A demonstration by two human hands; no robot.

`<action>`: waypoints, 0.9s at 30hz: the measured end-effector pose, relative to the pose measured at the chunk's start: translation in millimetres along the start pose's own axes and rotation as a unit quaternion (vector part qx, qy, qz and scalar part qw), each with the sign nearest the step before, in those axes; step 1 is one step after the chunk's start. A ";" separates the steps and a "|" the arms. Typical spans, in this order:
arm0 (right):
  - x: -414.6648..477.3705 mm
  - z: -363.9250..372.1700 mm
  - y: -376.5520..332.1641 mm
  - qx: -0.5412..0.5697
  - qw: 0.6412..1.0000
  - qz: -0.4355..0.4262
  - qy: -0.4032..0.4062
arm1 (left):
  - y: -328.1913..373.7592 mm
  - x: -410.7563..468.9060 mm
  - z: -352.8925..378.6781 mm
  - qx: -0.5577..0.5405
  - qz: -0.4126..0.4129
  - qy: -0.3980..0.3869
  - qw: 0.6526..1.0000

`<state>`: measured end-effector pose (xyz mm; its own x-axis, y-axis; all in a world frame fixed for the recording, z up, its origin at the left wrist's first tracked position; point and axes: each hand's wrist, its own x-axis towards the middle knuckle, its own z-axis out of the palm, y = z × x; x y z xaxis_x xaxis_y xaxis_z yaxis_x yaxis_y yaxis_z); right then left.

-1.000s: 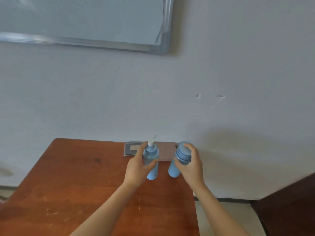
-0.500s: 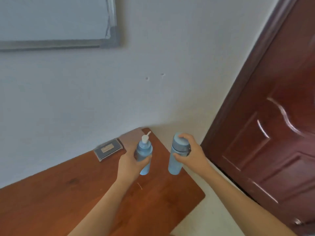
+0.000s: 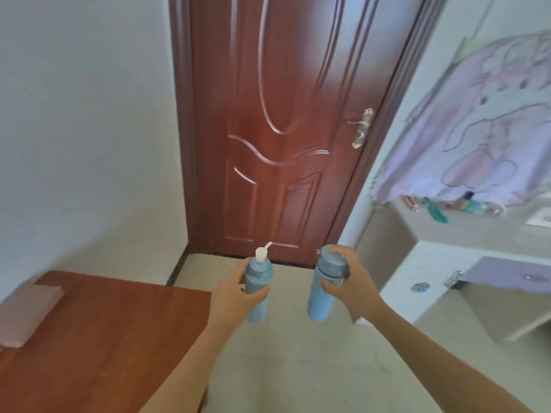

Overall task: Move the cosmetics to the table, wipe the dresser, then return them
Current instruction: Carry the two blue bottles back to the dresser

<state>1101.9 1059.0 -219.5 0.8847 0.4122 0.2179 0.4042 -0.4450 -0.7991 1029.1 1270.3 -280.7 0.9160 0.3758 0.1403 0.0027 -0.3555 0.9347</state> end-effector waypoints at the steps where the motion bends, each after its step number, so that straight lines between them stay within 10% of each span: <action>1: -7.7 -15.7 5.8 -0.005 1.000 0.011 0.018 | 8.5 1.9 14.8 -0.005 0.011 -0.026 1.000; 27: -315.1 -342.8 174.7 -0.075 0.939 0.165 0.294 | 173.4 -146.4 409.4 -0.056 0.114 -0.313 0.941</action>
<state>973.4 578.9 -235.7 0.9249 -0.2572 0.2799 0.0756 -0.5972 -0.7985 1059.7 803.2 -272.9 0.9443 -0.2906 0.1543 -0.2330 -0.2592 0.9373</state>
